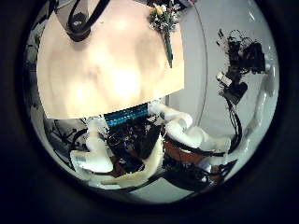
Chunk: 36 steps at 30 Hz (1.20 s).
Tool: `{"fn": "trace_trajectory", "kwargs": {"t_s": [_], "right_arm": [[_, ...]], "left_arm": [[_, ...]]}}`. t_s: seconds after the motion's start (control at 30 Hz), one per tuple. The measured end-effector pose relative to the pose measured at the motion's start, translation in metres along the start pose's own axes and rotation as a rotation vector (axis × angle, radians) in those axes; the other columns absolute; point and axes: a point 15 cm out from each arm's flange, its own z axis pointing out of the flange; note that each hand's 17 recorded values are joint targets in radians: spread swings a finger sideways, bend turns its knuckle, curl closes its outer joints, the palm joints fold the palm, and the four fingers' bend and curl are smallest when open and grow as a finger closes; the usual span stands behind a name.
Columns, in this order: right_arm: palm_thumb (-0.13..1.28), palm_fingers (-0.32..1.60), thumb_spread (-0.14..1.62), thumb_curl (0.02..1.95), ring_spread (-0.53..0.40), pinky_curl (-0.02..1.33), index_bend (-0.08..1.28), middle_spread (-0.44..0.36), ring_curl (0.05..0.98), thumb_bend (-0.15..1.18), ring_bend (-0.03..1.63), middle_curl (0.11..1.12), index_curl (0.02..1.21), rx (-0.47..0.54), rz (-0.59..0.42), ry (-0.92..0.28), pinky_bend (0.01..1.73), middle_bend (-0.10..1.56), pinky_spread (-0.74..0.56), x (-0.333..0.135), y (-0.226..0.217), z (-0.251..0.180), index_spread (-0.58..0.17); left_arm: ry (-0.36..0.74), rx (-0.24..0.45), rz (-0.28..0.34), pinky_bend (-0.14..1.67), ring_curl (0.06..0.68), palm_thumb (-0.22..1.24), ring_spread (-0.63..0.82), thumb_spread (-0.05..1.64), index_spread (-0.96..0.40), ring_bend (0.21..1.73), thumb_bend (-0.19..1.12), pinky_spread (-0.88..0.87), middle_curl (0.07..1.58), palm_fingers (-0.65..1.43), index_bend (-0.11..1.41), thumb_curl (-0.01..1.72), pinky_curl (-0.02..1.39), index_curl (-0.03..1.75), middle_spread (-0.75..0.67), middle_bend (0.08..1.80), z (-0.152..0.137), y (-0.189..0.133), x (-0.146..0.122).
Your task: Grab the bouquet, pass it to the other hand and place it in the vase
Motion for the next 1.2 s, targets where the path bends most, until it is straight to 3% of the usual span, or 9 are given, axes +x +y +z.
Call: {"fn": "trace_trajectory", "kwargs": {"t_s": [0.33,0.63,0.73,1.0,1.2], "right_arm": [[0.42,0.1,1.17,0.34,0.228,0.27,0.17,0.064,0.238,-0.02,0.42,0.32,0.29,0.005,0.004,0.001,0.53,0.19,0.45,0.003,0.003,-0.009,-0.386],[0.42,0.16,1.17,0.33,0.217,0.27,0.15,0.067,0.244,-0.02,0.45,0.33,0.28,0.007,0.045,-0.009,0.52,0.2,0.44,0.011,0.006,-0.011,-0.372],[0.42,0.24,1.17,0.33,0.208,0.26,0.17,0.074,0.25,-0.02,0.49,0.33,0.29,0.022,0.07,-0.009,0.5,0.21,0.43,0.017,0.003,-0.015,-0.325],[0.37,0.4,1.15,0.33,0.089,0.25,0.16,0.075,0.279,-0.03,0.63,0.36,0.29,0.029,0.258,-0.009,0.49,0.28,0.35,0.072,-0.032,-0.02,-0.215],[0.37,0.42,1.14,0.33,0.039,0.24,0.16,0.063,0.285,-0.02,0.69,0.36,0.29,-0.054,0.421,-0.085,0.5,0.3,0.32,0.122,-0.054,0.026,-0.183]], "left_arm": [[0.025,0.02,-0.022,0.5,0.197,0.2,0.56,1.04,-0.05,0.55,-0.02,0.66,0.3,0.02,0.18,0.3,0.2,0.35,0.35,0.19,-0.009,0.01,-0.005],[0.023,0.009,0.057,0.5,0.195,0.2,0.55,1.05,-0.06,0.54,-0.02,0.66,0.3,0.04,0.18,0.29,0.19,0.35,0.34,0.19,-0.005,0.004,0.009],[0.016,0.007,0.09,0.49,0.194,0.2,0.55,1.05,-0.06,0.53,-0.02,0.66,0.3,0.05,0.19,0.29,0.19,0.36,0.33,0.18,-0.005,-0.001,0.011],[0.023,0.002,0.169,0.48,0.191,0.2,0.54,1.06,-0.06,0.51,-0.02,0.65,0.3,0.08,0.19,0.29,0.17,0.36,0.32,0.19,-0.003,-0.002,0.014],[0.048,-0.013,0.219,0.47,0.19,0.22,0.54,1.07,-0.07,0.5,-0.02,0.65,0.3,0.1,0.19,0.29,0.16,0.37,0.31,0.18,0.005,-0.002,0.022]]}}
